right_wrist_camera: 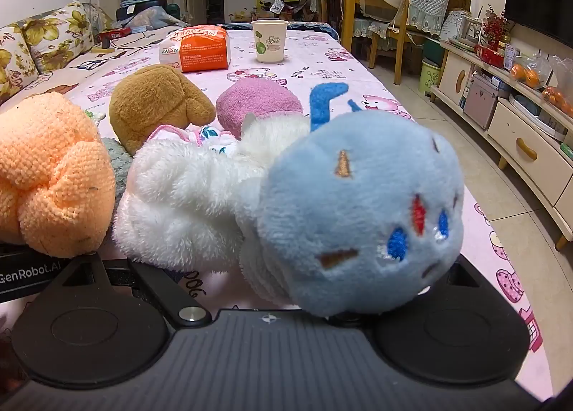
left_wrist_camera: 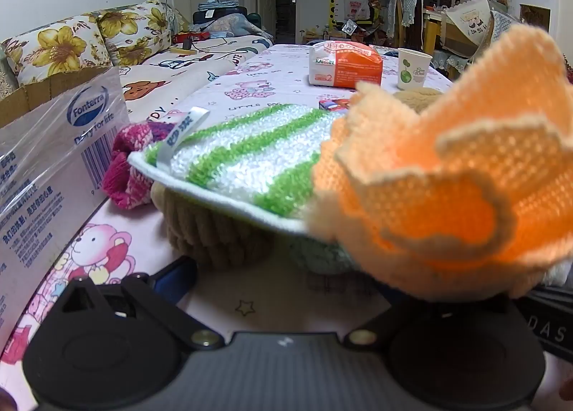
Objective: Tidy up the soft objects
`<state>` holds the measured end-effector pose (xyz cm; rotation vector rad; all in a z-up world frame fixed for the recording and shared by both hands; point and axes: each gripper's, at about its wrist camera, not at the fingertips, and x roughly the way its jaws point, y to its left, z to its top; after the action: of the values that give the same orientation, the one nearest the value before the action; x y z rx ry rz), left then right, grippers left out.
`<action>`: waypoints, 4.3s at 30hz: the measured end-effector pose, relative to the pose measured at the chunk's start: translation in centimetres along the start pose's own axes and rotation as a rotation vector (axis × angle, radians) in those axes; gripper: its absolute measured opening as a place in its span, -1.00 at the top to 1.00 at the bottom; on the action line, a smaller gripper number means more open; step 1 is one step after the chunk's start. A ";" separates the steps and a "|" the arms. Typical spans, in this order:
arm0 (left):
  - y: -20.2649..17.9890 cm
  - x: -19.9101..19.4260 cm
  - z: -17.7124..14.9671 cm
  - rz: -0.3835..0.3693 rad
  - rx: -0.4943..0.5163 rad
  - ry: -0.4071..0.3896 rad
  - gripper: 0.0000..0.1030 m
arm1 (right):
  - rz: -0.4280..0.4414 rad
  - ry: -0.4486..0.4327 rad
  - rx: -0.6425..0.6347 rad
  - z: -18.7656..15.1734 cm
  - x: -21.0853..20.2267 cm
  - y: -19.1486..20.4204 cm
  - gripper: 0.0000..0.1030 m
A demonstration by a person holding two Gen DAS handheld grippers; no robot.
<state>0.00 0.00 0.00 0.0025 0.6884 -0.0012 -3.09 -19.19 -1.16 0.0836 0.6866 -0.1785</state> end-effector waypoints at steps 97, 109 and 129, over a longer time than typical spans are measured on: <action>9.6 -19.1 -3.2 -0.009 0.111 -0.290 -0.99 | 0.266 -0.192 -0.003 -3.2 -10.5 -4.5 -1.00; 3.7 -15.5 -4.6 -0.185 0.274 -0.251 -0.97 | 0.254 -0.060 0.086 -3.7 -8.6 -6.5 -1.00; -0.9 -8.1 -3.9 -0.297 0.410 -0.219 -0.94 | 0.263 0.096 0.126 -3.1 -5.8 -5.7 -1.00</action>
<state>-8.75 -0.86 2.14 0.2902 0.4547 -0.4218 -10.53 -23.55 0.07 0.3028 0.7522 0.0357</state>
